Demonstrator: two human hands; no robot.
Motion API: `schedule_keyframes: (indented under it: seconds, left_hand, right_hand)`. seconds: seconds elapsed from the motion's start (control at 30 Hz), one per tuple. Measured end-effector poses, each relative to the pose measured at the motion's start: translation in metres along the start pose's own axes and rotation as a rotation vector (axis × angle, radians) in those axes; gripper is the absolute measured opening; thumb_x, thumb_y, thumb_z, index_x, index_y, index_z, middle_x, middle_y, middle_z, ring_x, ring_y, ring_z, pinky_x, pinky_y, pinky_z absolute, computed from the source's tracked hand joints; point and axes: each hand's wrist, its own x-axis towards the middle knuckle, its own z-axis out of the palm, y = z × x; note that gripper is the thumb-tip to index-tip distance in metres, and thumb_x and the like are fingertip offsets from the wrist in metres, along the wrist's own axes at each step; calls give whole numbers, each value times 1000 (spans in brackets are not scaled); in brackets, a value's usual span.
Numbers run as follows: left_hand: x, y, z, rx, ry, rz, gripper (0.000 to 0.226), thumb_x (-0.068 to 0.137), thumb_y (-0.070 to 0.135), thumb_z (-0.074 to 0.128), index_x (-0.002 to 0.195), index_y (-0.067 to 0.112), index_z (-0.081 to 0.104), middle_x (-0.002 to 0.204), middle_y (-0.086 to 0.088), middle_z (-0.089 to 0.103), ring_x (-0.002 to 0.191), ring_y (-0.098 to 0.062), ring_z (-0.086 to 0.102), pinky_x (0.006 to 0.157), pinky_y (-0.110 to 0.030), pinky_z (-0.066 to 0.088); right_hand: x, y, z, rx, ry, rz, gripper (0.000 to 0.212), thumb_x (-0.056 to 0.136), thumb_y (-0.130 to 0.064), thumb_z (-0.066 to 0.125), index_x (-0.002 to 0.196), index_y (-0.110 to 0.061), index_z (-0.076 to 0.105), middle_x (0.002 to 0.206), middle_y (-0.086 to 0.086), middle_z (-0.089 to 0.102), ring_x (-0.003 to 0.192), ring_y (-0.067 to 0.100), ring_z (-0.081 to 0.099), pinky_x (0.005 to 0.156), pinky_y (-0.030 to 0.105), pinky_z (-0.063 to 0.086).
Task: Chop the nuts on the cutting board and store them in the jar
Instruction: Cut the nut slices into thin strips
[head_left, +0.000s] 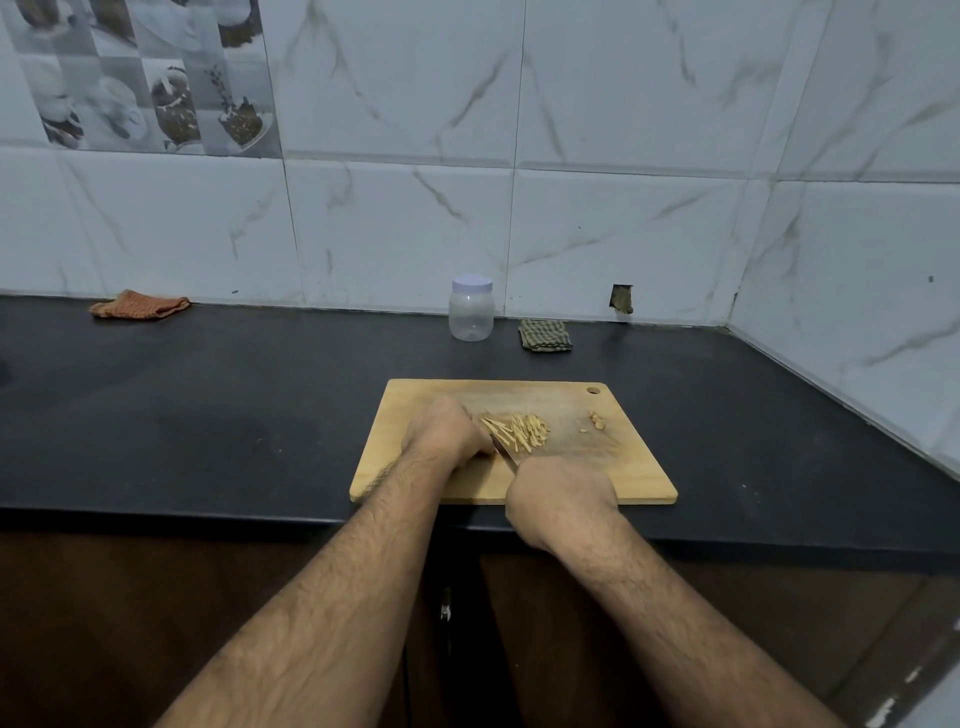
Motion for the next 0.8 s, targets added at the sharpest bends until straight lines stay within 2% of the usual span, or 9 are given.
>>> schedule_keyframes:
  seconds: [0.13, 0.2, 0.3, 0.43, 0.6, 0.7, 0.8]
  left_hand:
    - [2, -5, -1, -34, -14, 8, 30, 81, 23, 77, 63, 22, 53, 63, 6, 62, 51, -13, 52, 55, -22, 44]
    - [3, -6, -2, -53, -17, 12, 26, 84, 22, 76, 67, 22, 56, 66, 6, 63, 53, -12, 52, 57, -23, 46]
    - [2, -8, -3, -112, -32, 8, 21, 87, 18, 72, 71, 20, 57, 71, 0, 66, 56, -15, 54, 65, -28, 50]
    - [3, -17, -3, -225, 4, 8, 30, 86, 10, 68, 63, 19, 52, 60, -2, 62, 49, -15, 52, 64, -28, 51]
    - [-1, -21, -1, -271, 94, 25, 16, 89, 8, 59, 75, 15, 64, 58, 1, 65, 45, -11, 54, 63, -27, 53]
    - [-3, -23, 1, -271, 182, 42, 21, 88, 13, 51, 71, 17, 64, 60, -1, 68, 47, -12, 57, 69, -31, 56]
    - [-5, -25, 2, -282, 231, 53, 22, 89, 17, 48, 70, 18, 61, 62, -2, 69, 46, -12, 58, 67, -30, 56]
  right_hand:
    - [3, 5, 0, 2, 12, 25, 30, 94, -12, 51, 123, -13, 61, 123, 6, 63, 106, 23, 59, 74, 33, 42]
    - [4, 6, 0, 6, 13, 22, 31, 95, -13, 49, 124, -14, 60, 123, 6, 63, 108, 24, 59, 75, 33, 42]
    - [4, 3, 1, 16, 18, -15, 29, 97, -20, 47, 123, -15, 59, 121, 5, 62, 103, 23, 58, 75, 33, 42]
    - [8, 6, 0, 15, 26, 4, 27, 98, -21, 44, 117, -15, 63, 115, 5, 64, 87, 21, 52, 73, 33, 44]
    - [15, 15, -8, 41, 60, 66, 28, 97, -16, 44, 115, -13, 65, 115, 7, 65, 88, 23, 53, 74, 33, 45]
    - [17, 9, -8, 56, 86, 44, 27, 98, -18, 43, 112, -14, 65, 100, 4, 60, 86, 23, 53, 73, 32, 45]
    - [19, 1, -6, 45, 102, 21, 25, 98, -22, 44, 112, -15, 64, 92, 1, 52, 83, 20, 50, 70, 31, 43]
